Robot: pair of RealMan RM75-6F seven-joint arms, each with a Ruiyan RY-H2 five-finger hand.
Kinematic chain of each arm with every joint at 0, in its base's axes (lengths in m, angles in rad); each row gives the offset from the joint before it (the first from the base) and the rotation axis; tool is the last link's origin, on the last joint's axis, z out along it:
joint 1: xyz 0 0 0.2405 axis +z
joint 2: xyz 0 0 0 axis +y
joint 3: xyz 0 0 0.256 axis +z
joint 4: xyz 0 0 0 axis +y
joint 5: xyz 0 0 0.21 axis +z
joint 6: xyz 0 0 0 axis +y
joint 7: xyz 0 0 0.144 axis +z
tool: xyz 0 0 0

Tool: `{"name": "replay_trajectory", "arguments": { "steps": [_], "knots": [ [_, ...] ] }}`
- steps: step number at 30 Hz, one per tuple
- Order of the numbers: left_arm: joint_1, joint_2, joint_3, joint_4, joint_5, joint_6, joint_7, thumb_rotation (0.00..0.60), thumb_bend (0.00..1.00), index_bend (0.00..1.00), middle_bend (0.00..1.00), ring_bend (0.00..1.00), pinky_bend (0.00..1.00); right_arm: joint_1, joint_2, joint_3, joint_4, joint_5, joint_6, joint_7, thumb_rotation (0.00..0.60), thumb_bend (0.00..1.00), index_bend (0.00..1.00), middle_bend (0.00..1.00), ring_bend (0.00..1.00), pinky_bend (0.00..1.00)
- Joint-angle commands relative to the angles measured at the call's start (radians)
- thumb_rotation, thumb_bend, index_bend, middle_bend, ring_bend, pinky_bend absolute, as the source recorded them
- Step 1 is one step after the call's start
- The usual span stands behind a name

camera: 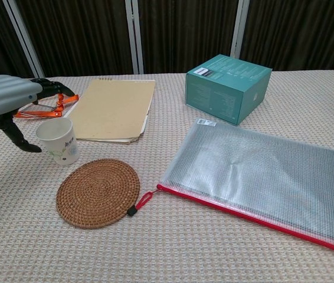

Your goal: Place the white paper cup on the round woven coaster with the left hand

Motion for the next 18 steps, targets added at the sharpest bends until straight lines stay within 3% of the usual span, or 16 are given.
{"name": "replay_trajectory", "arguments": {
  "steps": [1,5,11,18],
  "knots": [
    [-0.023,-0.034,-0.001,0.032,-0.039,-0.02,0.012,0.6,0.01,0.13,0.12,0.11,0.3,0.003,-0.002,0.004,0.007,0.006,-0.004,0.004,0.6,0.0,0.0,0.0,0.0,0.0],
    [-0.04,-0.062,-0.001,0.068,-0.066,-0.022,0.025,0.6,0.07,0.17,0.17,0.15,0.33,0.005,-0.004,0.008,0.013,0.014,-0.007,0.008,0.6,0.0,0.0,0.0,0.0,0.0],
    [-0.052,-0.085,-0.002,0.091,-0.078,-0.014,0.02,0.6,0.1,0.35,0.38,0.31,0.44,0.006,-0.004,0.01,0.015,0.018,-0.009,0.011,0.6,0.0,0.0,0.0,0.0,0.0],
    [-0.056,-0.084,-0.004,0.082,-0.09,-0.005,0.002,0.6,0.14,0.39,0.41,0.33,0.47,0.007,-0.006,0.01,0.018,0.025,-0.015,0.009,0.6,0.0,0.0,0.0,0.0,0.0]
  ]
}}
